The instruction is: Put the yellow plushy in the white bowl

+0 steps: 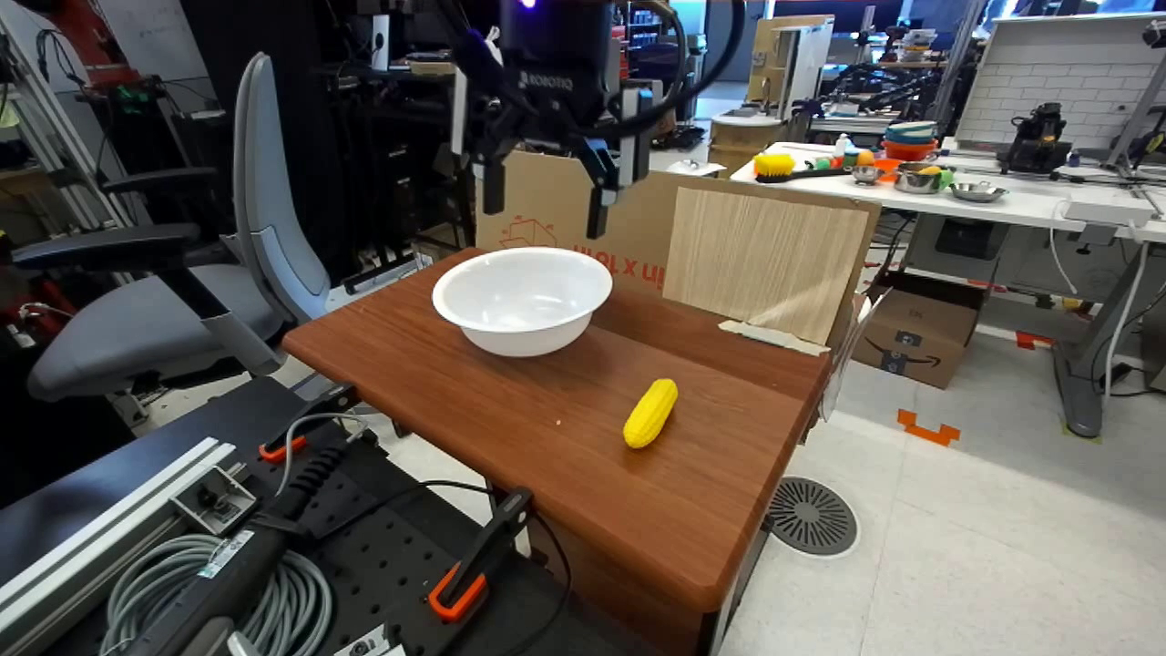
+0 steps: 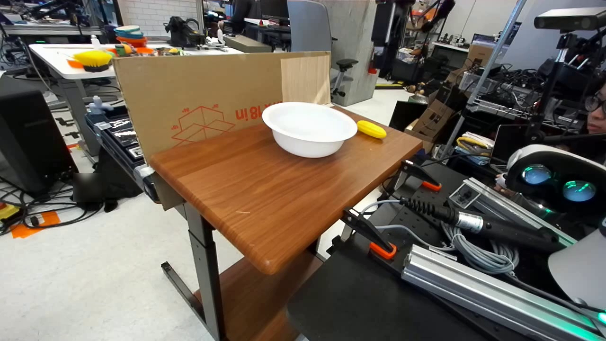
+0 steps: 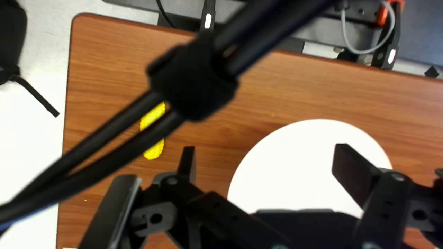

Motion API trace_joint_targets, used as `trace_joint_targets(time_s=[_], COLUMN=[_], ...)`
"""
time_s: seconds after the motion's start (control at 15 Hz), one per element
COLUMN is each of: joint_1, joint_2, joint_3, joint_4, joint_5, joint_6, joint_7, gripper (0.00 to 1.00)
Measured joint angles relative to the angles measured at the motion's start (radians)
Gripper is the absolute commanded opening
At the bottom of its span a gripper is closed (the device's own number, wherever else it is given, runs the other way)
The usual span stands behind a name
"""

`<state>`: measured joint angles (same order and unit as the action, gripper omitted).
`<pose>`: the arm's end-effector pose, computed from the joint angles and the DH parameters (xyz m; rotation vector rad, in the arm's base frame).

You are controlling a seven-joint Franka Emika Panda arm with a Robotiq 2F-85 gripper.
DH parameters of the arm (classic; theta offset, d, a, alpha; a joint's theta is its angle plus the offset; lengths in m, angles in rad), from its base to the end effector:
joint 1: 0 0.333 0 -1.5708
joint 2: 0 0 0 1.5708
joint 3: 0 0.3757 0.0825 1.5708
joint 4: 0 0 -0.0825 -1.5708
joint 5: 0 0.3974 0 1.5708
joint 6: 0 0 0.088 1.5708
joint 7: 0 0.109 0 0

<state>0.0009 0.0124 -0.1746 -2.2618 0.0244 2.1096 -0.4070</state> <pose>0.5051 -0.0873 0.3917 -3.0503 -0.3352 0.2344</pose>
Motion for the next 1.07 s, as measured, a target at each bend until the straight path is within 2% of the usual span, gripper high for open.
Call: trace_joint_targets(time_s=[0.13, 0.33, 1.07], joint_1=[-0.019, -0.05, -0.155], joint_2=[0.095, 0.18, 0.236], joint_3=[0.004, 0.009, 0.001], joint_4=[0.039, 0.067, 0.044], joint_5=[0.043, 0.049, 0.037], joint_6=[0.07, 0.125, 0.13], joint_7=[0.015, 0.055, 0.115], gripper=[1.0, 1.0, 1.0])
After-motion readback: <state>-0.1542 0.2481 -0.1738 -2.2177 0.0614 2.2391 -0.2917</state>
